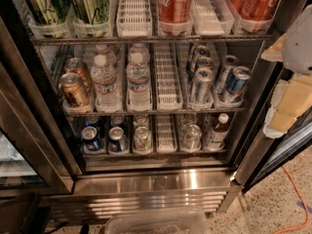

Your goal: Pick redbull can from middle shelf of fridge

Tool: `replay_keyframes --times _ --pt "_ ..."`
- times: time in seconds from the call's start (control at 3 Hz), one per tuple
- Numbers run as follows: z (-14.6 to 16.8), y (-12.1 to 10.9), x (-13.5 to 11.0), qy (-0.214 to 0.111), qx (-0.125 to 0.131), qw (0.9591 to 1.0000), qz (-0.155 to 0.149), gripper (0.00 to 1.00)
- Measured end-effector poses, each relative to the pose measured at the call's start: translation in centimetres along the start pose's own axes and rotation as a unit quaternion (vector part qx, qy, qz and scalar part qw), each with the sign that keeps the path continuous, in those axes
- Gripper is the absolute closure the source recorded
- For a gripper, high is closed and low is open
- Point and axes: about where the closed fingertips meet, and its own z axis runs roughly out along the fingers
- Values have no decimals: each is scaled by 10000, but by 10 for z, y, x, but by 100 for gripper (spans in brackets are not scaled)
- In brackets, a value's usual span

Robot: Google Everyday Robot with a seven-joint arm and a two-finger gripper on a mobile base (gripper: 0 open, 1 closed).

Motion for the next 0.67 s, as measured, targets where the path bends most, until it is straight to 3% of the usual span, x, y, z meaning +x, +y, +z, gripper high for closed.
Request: replay_keyframes --times 0.33,0.67 --pt "-1 0 -1 -3 11 10000 -4 0" --pt "7 0 0 -405 103 9991 -80 0"
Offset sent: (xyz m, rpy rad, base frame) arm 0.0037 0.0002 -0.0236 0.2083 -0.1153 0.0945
